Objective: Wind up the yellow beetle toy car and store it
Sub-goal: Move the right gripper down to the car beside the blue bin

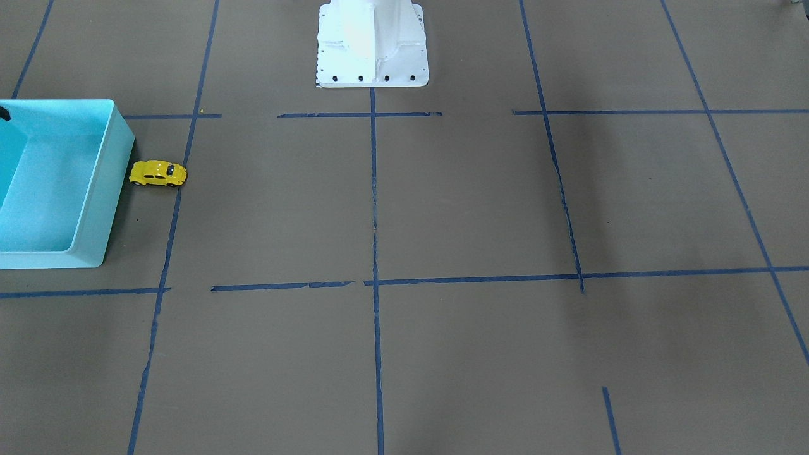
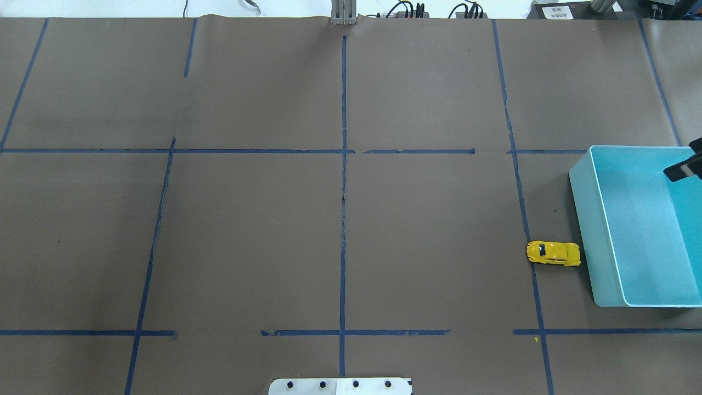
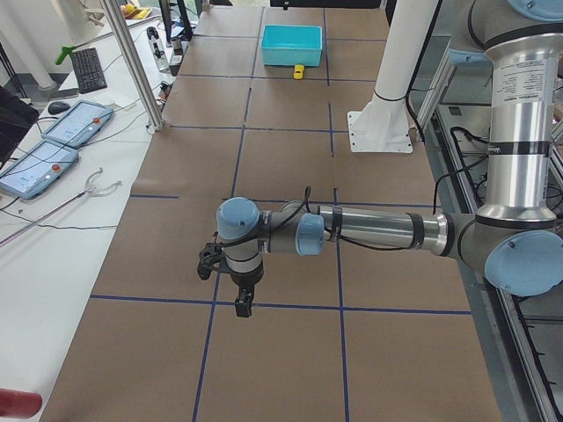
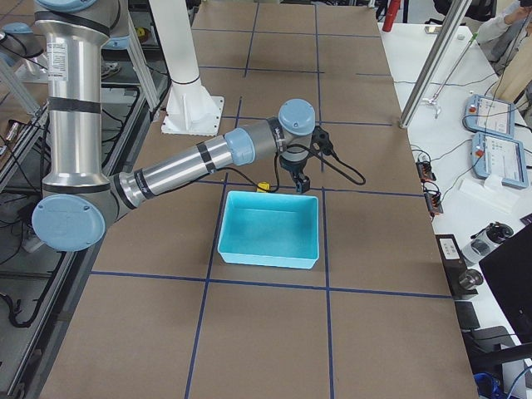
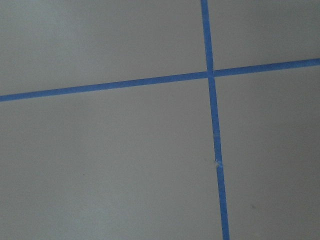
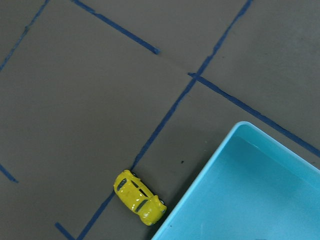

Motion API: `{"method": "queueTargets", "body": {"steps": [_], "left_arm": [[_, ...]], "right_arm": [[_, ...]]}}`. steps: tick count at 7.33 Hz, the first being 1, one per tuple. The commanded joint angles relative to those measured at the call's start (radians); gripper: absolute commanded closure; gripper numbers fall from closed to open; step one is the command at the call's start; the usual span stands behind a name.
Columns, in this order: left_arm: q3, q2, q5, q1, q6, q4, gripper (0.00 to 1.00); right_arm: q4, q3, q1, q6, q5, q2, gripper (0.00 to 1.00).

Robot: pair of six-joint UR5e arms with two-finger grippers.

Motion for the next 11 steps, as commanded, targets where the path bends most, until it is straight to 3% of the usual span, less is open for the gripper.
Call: {"method": "queueTargets", "body": {"steps": [1,2,4,6,8,11], "left_arm": [[-0.004,0.028,-0.035,-0.05,0.0,0.0,0.01],[-0.008,0.061,-0.038,-0.056,0.001,-0.012,0.01],[-0.009,0.068,-0.074,-0.073,0.0,0.012,0.01],[-0.03,0.048,-0.074,-0.071,0.001,0.104,0.01],[-0.046,0.036,-0.064,-0.07,0.0,0.12,0.01],[-0.075,0.054,-0.004,-0.067,0.001,0.108,0.01]], "right_arm": [[0.004,0.036,-0.146,-0.017,-0.022,-0.006,0.0],[0.004,0.037,-0.227,-0.077,-0.09,0.053,0.0],[0.001,0.054,-0.399,-0.25,-0.27,0.065,0.0],[0.001,0.079,-0.578,-0.333,-0.564,0.054,0.0],[0.009,0.041,-0.61,-0.367,-0.651,0.031,0.0],[0.109,-0.115,-0.619,-0.325,-0.659,0.049,0.0]]}}
